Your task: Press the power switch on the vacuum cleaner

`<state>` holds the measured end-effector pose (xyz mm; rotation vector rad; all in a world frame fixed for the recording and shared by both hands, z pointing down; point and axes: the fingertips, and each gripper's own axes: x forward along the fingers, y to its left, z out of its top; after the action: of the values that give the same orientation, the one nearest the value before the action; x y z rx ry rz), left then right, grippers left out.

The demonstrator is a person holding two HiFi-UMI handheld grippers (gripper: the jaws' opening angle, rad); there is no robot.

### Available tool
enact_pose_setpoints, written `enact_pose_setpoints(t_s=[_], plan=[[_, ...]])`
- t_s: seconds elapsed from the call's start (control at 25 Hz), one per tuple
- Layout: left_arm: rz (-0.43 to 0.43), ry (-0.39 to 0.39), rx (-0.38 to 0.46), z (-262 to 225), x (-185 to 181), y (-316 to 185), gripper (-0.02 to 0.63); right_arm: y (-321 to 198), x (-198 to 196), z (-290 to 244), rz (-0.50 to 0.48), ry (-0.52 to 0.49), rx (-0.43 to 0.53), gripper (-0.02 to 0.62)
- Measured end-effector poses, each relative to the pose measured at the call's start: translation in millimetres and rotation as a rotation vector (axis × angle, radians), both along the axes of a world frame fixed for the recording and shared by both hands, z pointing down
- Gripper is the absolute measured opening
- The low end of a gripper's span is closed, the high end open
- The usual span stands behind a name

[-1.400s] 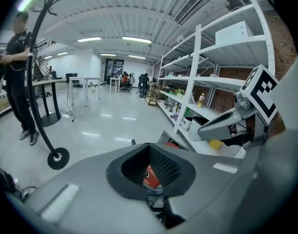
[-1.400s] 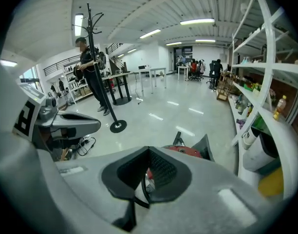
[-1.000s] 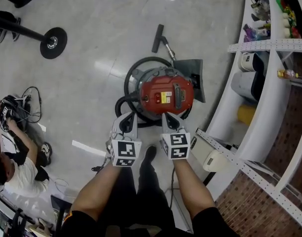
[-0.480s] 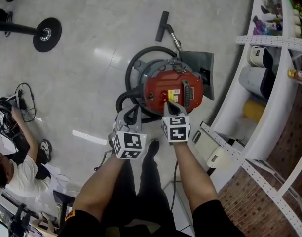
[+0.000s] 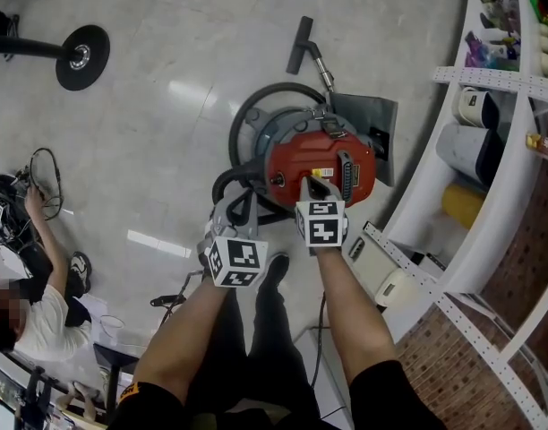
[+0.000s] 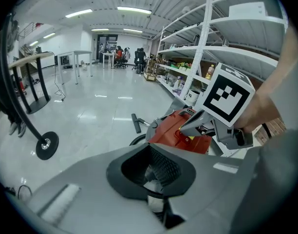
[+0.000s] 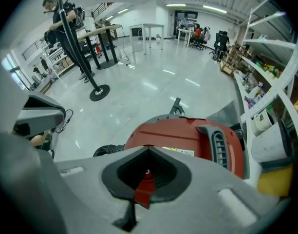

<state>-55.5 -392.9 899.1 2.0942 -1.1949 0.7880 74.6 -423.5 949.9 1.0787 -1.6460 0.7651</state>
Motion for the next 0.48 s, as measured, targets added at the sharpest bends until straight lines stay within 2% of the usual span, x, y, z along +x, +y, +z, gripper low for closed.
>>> enact_pose_setpoints(t_s=[0.48], plan=[[-0.029, 0.021, -0.017, 7, -4, -4, 0.015, -7, 1, 13, -0.027, 0.062, -0.031, -0.008]])
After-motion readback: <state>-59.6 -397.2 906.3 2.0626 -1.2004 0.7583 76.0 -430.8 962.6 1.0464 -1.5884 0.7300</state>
